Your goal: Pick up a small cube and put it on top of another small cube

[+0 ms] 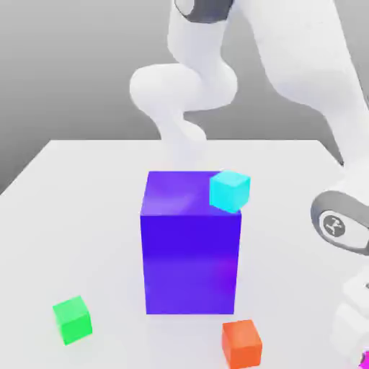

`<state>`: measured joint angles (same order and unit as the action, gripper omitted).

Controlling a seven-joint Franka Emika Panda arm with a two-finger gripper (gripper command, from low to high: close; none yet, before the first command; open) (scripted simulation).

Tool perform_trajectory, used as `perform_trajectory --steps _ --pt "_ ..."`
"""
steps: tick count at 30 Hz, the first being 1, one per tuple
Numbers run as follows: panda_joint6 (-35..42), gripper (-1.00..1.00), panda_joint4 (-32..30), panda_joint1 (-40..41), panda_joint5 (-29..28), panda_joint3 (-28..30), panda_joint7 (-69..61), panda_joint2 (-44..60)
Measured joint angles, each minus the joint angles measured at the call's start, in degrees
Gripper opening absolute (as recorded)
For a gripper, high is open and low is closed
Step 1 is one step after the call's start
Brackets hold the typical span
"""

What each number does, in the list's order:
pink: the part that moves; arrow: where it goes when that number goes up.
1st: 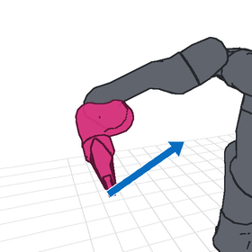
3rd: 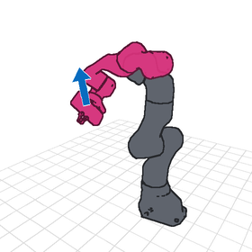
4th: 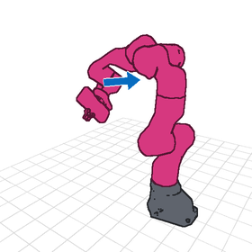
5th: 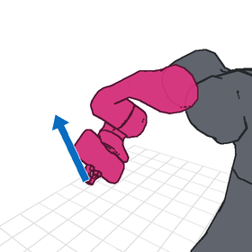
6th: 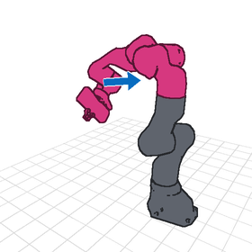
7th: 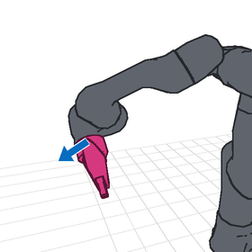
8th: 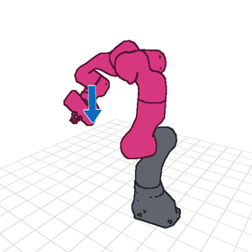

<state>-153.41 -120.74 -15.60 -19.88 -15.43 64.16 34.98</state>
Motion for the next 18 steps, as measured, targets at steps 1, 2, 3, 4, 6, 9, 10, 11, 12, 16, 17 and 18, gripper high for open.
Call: perform_trajectory --steps 1,2,3,4,6,9,10,11,12,16,17,18 --pt "-0.01 -1.00 0.00 0.00 0.01 0.00 -0.01 0.00" --pt "-0.03 -1.00 0.00 0.01 0.03 -0.01 -0.02 0.00" --pt "-0.05 -1.00 0.00 0.01 0.05 -0.01 -0.04 0.00" --pt "-0.45 -1.00 0.14 -0.22 -0.18 0.25 0.13 0.55" --pt "1.20 -1.00 -0.44 0.57 0.89 -0.79 -0.63 -1.66" --pt "5.12 -1.00 -2.05 2.56 3.84 -2.85 -2.49 -7.28" --pt "5.46 -1.00 -3.04 3.99 4.89 -2.26 -2.32 -8.70" --pt "5.54 -1.00 -4.13 5.63 5.91 -1.36 -1.92 -9.98" --pt "5.52 -1.00 -5.21 7.20 6.90 -0.34 -1.48 -11.16" --pt "5.10 -1.00 -9.50 13.16 10.58 4.01 0.48 -15.46" --pt "4.97 -1.00 -10.58 14.60 11.47 5.18 1.00 -16.51" --pt "4.84 -1.00 -11.67 16.04 12.35 6.36 1.54 -17.58"
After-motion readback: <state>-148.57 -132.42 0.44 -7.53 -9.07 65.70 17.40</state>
